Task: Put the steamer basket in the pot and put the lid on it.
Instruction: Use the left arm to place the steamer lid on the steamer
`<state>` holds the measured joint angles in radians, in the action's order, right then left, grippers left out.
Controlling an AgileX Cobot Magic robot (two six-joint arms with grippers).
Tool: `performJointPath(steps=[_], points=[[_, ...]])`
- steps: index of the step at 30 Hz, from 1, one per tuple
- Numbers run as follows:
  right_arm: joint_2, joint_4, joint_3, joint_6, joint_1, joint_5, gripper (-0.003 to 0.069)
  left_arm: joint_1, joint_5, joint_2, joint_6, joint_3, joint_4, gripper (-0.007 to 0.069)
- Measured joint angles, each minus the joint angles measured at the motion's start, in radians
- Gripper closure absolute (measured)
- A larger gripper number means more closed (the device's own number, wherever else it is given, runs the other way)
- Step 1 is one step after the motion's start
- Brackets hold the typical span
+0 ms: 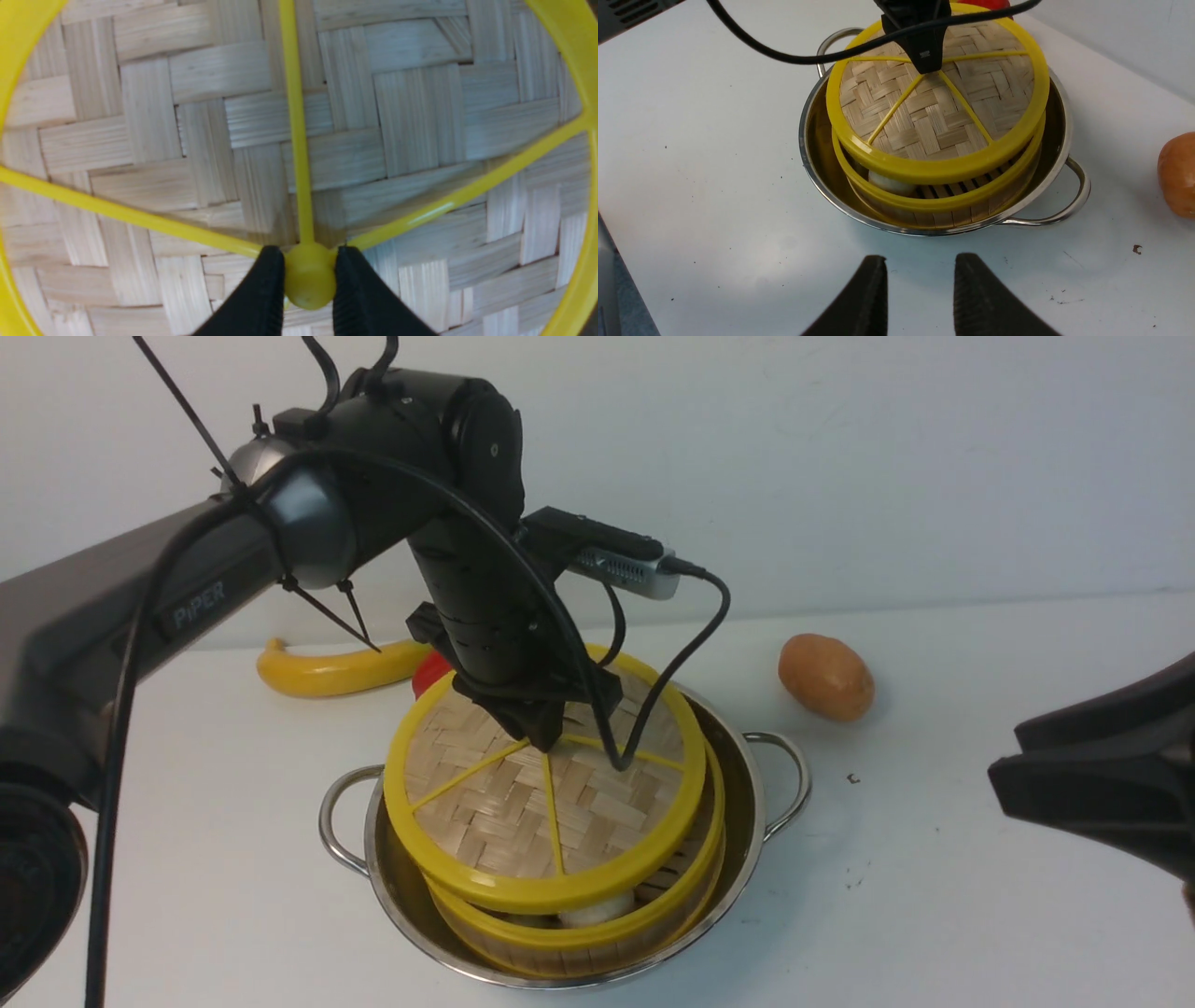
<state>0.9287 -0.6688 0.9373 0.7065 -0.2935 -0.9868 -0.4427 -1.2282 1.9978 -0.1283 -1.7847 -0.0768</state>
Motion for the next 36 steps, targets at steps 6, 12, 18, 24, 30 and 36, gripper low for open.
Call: performJointPath(steps=[6,12,18,24,30,36], points=[[0.0,0.0,0.0,0.0,0.0,0.0,0.0468,0.0,0.0,0.0,-0.026,0.0,-0.069,0.0491],[0.0,0.0,0.0,0.001,0.0,0.0,0.0468,0.0,0.0,0.0,-0.026,0.0,-0.07,0.0491],[0.0,0.0,0.0,0.004,0.0,0.0,0.0468,0.0,0.0,0.0,-0.026,0.0,-0.07,0.0491],[0.0,0.0,0.0,0.008,0.0,0.0,0.0468,0.0,0.0,0.0,-0.02,0.0,-0.072,0.0491],[0.0,0.0,0.0,0.015,0.0,0.0,0.0468,0.0,0.0,0.0,-0.008,0.0,-0.073,0.0491],[0.0,0.0,0.0,0.018,0.0,0.0,0.0463,0.0,0.0,-0.002,0.001,0.0,-0.073,0.0502]])
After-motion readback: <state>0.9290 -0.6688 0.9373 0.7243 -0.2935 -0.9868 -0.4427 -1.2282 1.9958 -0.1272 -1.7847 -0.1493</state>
